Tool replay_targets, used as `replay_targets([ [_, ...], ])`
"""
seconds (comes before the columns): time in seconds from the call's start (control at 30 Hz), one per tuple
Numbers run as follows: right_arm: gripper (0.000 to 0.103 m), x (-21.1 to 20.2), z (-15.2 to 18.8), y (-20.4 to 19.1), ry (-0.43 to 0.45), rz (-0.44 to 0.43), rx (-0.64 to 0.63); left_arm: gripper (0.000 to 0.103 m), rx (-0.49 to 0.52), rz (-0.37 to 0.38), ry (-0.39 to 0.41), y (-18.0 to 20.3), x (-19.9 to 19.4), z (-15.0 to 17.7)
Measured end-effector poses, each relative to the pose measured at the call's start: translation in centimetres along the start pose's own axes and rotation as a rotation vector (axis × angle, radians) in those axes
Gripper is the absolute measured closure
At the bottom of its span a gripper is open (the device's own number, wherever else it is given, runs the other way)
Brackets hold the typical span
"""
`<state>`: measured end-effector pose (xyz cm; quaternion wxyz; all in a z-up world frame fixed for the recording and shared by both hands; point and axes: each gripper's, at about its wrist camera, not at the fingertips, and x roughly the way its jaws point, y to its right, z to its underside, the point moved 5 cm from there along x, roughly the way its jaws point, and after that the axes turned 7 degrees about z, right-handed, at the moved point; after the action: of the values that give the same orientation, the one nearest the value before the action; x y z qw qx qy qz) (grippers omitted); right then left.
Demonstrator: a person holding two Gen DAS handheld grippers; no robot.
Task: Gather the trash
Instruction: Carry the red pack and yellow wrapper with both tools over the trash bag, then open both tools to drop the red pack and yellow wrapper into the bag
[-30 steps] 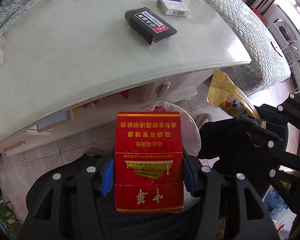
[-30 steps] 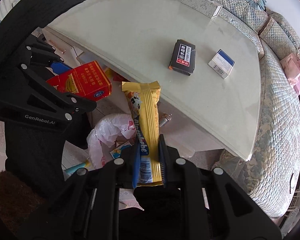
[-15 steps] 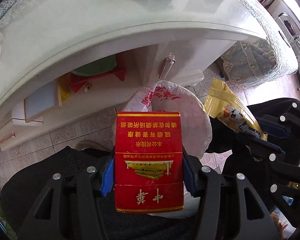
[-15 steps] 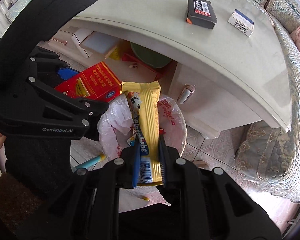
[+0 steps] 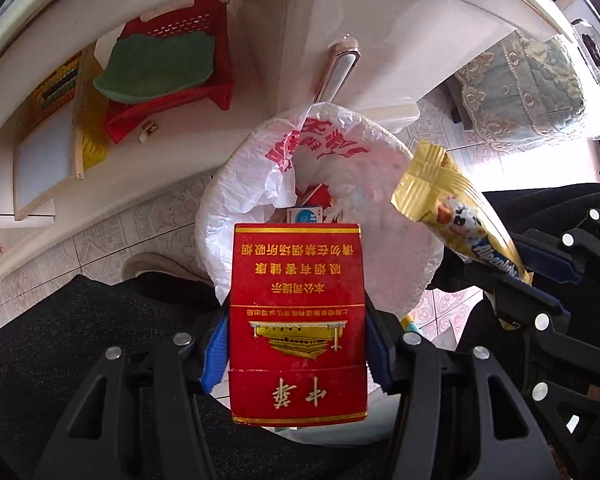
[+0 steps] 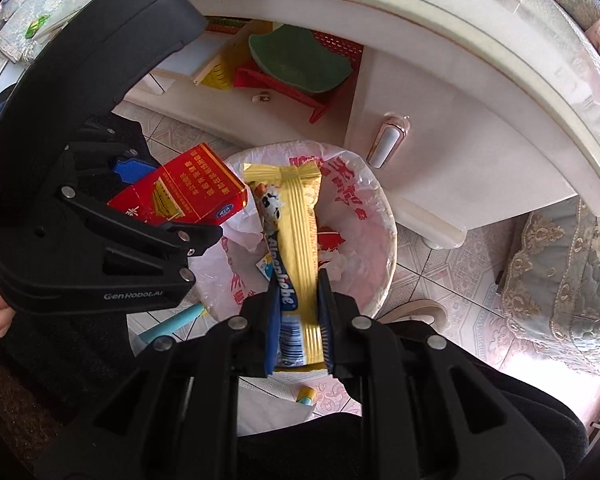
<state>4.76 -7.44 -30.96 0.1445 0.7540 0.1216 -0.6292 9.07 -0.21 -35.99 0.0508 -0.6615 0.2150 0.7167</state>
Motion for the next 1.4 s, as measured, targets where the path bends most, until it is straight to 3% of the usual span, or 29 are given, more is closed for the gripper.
replay_targets([
  [0.63, 0.085, 6.8, 0.6, 1.0, -0.100, -0.054, 0.101, 0.048, -0.128, 0.094, -0.129, -1.6, 6.4, -0.4],
  [1.13, 0.085, 10.8, 0.8, 1.8, -0.180, -0.050, 0.134, 0.048, -0.121, 0.096, -0.185, -1.3, 9.4, -1.2],
  [1.4, 0.085, 11.8, 0.7, 1.8, -0.204, -0.058, 0.139, 0.048, -0.145, 0.153, -0.228, -1.7, 10.6, -1.0],
])
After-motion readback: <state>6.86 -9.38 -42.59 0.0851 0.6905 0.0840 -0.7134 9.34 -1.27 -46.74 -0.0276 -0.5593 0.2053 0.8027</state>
